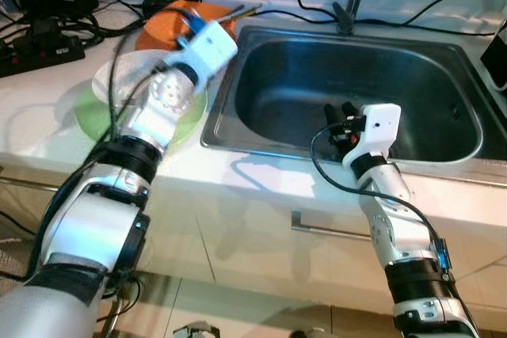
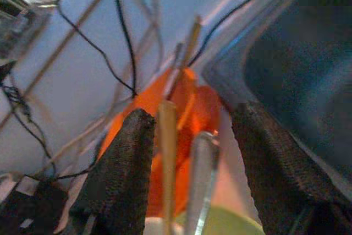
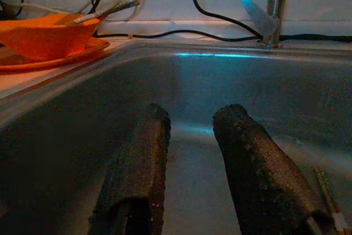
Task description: Kitchen organization
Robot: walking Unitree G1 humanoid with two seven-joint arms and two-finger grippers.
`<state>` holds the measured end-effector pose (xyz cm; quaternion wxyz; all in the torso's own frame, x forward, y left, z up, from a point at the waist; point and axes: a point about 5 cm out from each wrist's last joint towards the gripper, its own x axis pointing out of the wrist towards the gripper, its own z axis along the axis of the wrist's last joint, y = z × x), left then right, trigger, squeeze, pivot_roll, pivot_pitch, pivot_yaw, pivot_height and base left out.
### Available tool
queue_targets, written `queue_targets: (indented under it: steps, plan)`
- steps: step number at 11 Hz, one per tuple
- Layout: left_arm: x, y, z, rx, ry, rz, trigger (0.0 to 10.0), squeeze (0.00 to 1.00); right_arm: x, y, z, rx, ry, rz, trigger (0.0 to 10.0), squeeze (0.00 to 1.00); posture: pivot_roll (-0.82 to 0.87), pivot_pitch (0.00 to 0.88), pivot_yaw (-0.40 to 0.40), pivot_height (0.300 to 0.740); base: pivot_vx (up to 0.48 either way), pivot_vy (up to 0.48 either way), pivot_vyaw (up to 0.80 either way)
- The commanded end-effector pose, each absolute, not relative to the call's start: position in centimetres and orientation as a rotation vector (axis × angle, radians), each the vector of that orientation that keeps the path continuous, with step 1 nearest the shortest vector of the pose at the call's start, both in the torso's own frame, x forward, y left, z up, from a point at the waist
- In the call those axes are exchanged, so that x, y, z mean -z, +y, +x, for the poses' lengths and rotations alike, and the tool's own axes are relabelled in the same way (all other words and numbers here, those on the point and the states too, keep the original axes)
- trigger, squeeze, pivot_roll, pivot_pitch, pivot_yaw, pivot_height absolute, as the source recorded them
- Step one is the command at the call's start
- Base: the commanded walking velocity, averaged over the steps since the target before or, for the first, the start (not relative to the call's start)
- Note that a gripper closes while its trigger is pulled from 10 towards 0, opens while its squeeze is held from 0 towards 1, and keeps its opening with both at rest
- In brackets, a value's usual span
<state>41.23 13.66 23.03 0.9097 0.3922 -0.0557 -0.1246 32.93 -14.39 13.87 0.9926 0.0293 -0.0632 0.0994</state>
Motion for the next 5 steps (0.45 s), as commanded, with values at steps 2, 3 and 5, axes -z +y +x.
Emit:
queue_targets:
  steps: [2, 3, 5]
  plan:
    - [-23.26, 13.07, 41.49, 0.269, -0.112, 0.825, 10.0, 0.0, -13.91, -14.45, 33.17, -0.192, -0.12, 0.078, 10.0, 0.0, 0.02, 0.031, 0.016, 0.74, 0.0, 0.0, 0.0]
    - [-23.35, 13.15, 41.7, 0.229, -0.098, 0.844, 10.0, 0.0, -13.96, -14.31, 33.16, -0.193, -0.121, 0.083, 10.0, 0.0, 0.02, 0.035, 0.015, 0.74, 0.0, 0.0, 0.0]
    - [-23.76, 13.36, 41.98, 0.192, -0.083, 0.855, 10.0, 0.0, -13.81, -14.3, 33.14, -0.193, -0.114, 0.082, 10.0, 0.0, 0.02, 0.034, 0.016, 0.74, 0.0, 0.0, 0.0]
